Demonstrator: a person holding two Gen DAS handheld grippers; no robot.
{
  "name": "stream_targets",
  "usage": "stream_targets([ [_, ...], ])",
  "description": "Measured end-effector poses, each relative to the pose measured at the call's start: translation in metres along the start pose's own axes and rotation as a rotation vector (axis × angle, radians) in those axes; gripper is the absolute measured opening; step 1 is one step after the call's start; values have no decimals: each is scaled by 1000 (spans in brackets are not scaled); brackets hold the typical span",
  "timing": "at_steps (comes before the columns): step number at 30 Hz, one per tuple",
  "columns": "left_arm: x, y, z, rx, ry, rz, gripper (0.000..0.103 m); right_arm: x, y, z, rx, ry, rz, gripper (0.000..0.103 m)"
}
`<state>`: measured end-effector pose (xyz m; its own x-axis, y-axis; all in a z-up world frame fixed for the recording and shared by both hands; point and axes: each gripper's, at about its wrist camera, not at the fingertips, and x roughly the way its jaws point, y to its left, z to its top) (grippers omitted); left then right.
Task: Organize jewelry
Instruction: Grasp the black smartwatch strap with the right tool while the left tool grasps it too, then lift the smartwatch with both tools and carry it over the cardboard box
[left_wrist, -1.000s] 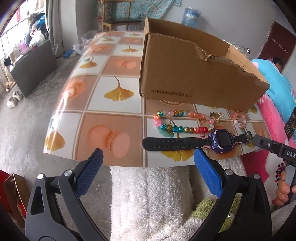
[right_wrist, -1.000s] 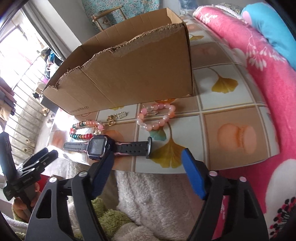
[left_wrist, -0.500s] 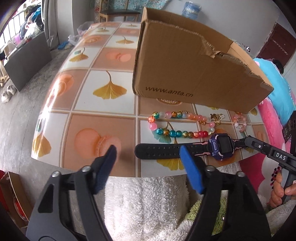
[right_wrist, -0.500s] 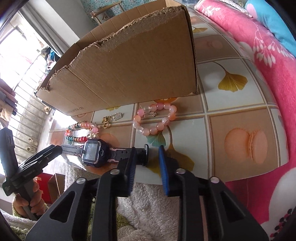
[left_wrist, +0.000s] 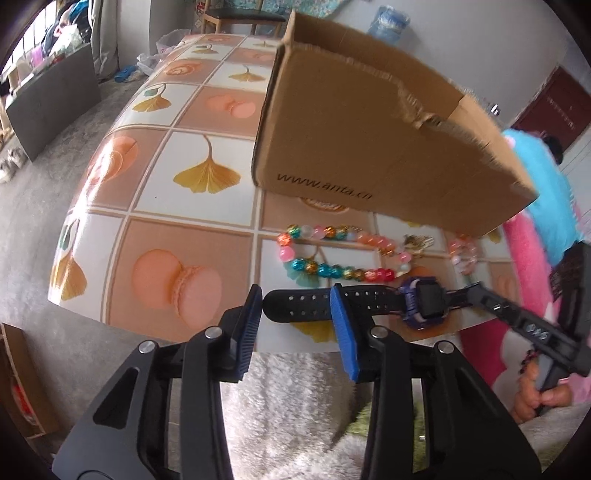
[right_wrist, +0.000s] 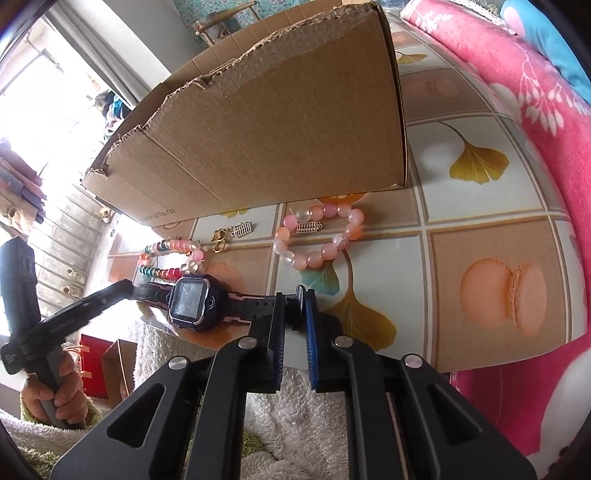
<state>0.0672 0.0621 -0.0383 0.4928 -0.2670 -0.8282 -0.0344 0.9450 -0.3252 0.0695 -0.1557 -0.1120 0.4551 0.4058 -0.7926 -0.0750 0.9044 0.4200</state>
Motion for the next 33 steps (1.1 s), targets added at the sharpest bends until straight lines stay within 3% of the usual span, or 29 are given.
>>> stream_targets([
  [3,-13,9,0,-75,-41,-130,36,-1,-3,-1,1,-1,9,10],
  [9,-6,37,-9,-311,-23,-335,35,-3,-7,-1,-3,-1,20,10],
  [12,-4,42,-10,-359,-16,-389,35,-4,-7,0,-2,-2,23,10],
  [14,-5,37,-10,-343,-13,-383,36,-5,-7,-1,-1,-3,24,10],
  [18,-3,24,-4,-298,-10,-370,48,-5,-7,-1,0,-4,26,10],
  [21,-1,18,-1,-272,-8,-354,50,-5,-7,-1,0,-3,25,10],
  [25,5,4,4,-203,8,-261,50,-5,-7,-1,-1,-3,25,10],
  [33,7,-11,5,-68,10,-143,33,-5,-8,-1,3,-4,28,10],
])
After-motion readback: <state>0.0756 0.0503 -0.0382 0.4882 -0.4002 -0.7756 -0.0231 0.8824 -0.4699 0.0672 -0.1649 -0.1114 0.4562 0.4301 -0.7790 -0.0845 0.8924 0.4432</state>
